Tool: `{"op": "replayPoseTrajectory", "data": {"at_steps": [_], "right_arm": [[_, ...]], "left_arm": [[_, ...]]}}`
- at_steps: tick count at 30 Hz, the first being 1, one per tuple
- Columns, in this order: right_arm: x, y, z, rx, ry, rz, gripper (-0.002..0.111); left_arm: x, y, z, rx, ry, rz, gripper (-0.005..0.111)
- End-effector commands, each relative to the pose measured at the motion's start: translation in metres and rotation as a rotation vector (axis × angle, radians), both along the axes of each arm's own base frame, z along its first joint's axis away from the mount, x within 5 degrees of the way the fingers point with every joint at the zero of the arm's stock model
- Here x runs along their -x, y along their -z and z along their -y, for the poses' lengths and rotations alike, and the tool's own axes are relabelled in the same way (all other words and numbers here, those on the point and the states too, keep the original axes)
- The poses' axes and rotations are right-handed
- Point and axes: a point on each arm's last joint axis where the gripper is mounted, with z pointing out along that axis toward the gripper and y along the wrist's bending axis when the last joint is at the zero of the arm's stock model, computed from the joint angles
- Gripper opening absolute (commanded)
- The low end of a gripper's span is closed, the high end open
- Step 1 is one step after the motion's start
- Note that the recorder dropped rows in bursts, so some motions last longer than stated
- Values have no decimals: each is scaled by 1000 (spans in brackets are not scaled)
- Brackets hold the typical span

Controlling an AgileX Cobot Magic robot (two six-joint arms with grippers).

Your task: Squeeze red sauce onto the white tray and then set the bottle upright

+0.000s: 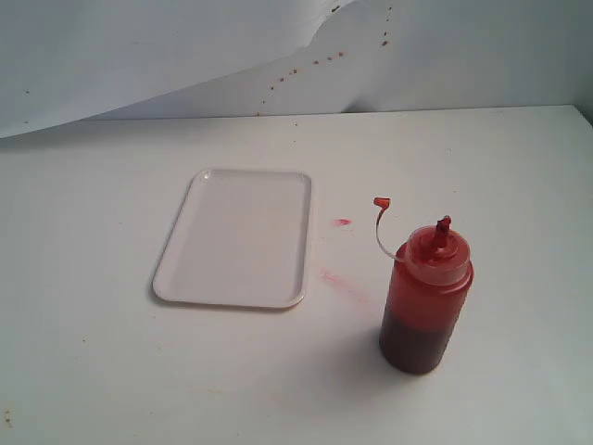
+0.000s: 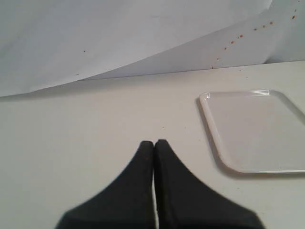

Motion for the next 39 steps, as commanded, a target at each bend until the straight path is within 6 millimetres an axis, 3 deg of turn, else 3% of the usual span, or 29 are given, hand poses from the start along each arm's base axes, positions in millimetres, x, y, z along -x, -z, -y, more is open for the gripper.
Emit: {"op": "replayPoseTrajectory", "data": {"at_steps": [1,32,35,39], "right_arm": [[0,0,0,-4,-3,7,0],[0,0,0,-4,-3,7,0],[0,0,0,-4,-3,7,0],[0,0,0,-4,-3,7,0]], "left_arm": [[0,1,0,3,0,5,0],[0,1,-1,-24,-2,7,0],[-1,-7,0,45,-8,93,0],[0,-37,-2,81,-26,416,0]]}}
